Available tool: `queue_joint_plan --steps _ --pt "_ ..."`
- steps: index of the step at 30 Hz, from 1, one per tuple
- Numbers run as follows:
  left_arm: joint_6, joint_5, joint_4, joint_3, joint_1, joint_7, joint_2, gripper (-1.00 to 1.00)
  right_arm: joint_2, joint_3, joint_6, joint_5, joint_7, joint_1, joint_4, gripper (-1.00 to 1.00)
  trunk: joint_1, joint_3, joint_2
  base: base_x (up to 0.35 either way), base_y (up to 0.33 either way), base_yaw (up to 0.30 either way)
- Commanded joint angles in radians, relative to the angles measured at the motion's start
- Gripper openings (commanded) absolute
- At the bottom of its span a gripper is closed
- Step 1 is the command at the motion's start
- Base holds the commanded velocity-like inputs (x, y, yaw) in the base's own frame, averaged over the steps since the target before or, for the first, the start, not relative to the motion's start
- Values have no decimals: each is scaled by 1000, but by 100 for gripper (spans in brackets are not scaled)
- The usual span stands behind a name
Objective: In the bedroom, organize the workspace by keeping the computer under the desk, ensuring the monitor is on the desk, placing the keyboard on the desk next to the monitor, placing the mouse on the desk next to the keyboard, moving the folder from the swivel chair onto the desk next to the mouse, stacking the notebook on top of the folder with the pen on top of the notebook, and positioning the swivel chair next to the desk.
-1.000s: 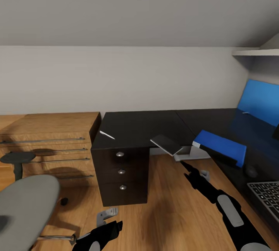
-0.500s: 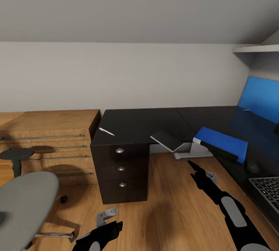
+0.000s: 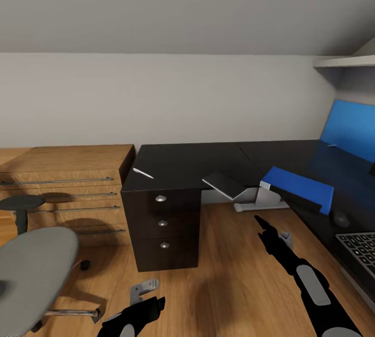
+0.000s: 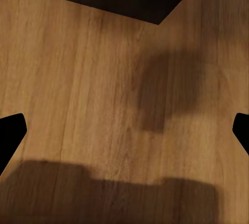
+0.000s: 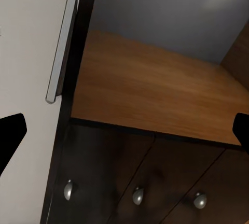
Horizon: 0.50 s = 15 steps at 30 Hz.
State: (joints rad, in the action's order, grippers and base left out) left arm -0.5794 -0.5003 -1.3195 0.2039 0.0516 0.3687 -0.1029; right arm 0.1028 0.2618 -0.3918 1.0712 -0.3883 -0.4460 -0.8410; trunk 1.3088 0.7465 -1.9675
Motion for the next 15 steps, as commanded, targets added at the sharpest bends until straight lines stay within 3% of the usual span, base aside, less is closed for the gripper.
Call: queue_joint_plan --steps 1,8,11,15 --pt "-2 -11 -1 1 1 6 0 100 0 4 -7 7 -2 -1 0 100 0 1 0 0 0 0" --pt "-2 -10 -1 2 1 1 2 100 -1 2 -7 7 -11 -1 -4 100 0 1 0 0 0 0" --pt "-2 -9 -1 4 1 2 2 100 -1 1 -11 7 -66 -1 -10 100 -12 -8 21 0 0 0" --pt "-2 -10 0 3 1 2 2 100 -2 2 -9 7 -84 0 -9 100 -27 -21 49 0 0 0"
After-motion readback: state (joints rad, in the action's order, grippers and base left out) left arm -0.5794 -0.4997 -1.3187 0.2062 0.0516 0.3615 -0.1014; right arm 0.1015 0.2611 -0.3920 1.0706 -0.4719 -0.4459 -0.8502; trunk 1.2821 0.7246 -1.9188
